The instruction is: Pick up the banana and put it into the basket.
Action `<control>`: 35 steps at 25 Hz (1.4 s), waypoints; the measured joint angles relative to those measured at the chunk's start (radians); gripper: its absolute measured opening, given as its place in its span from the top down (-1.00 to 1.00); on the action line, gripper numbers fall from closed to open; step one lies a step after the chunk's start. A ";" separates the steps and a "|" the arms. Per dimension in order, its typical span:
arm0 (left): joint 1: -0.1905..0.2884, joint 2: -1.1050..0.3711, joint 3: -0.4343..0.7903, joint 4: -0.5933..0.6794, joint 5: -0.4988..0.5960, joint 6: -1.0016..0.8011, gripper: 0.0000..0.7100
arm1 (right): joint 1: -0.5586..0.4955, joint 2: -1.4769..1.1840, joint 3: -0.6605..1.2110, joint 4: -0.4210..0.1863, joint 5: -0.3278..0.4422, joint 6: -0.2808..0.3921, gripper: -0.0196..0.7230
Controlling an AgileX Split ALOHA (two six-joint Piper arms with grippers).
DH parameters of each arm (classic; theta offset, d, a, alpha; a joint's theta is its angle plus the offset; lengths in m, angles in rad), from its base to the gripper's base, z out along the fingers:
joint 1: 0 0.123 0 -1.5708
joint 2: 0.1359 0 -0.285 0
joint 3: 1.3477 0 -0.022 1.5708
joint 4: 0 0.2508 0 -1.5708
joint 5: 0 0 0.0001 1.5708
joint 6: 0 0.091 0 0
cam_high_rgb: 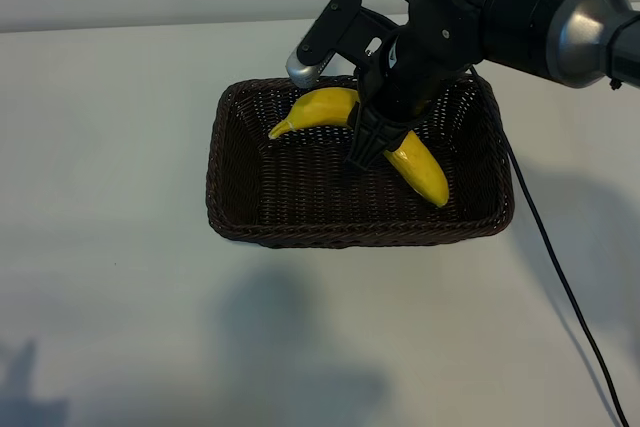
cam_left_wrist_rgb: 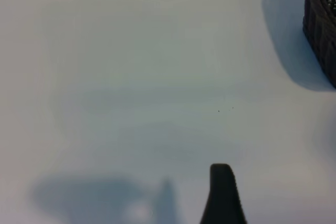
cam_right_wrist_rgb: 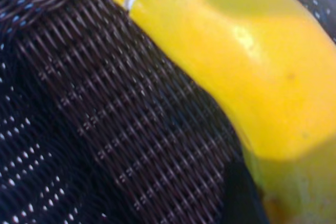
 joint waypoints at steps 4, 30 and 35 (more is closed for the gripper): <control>0.000 0.000 0.000 0.000 0.000 0.000 -0.52 | 0.000 0.000 0.000 0.002 0.003 0.000 -0.22; 0.000 0.000 0.000 0.000 0.000 0.002 -0.52 | -0.024 -0.036 -0.101 -0.007 0.209 0.111 -0.69; 0.000 0.000 0.000 0.000 0.000 0.002 -0.52 | -0.068 -0.041 -0.204 -0.022 0.275 0.111 -0.69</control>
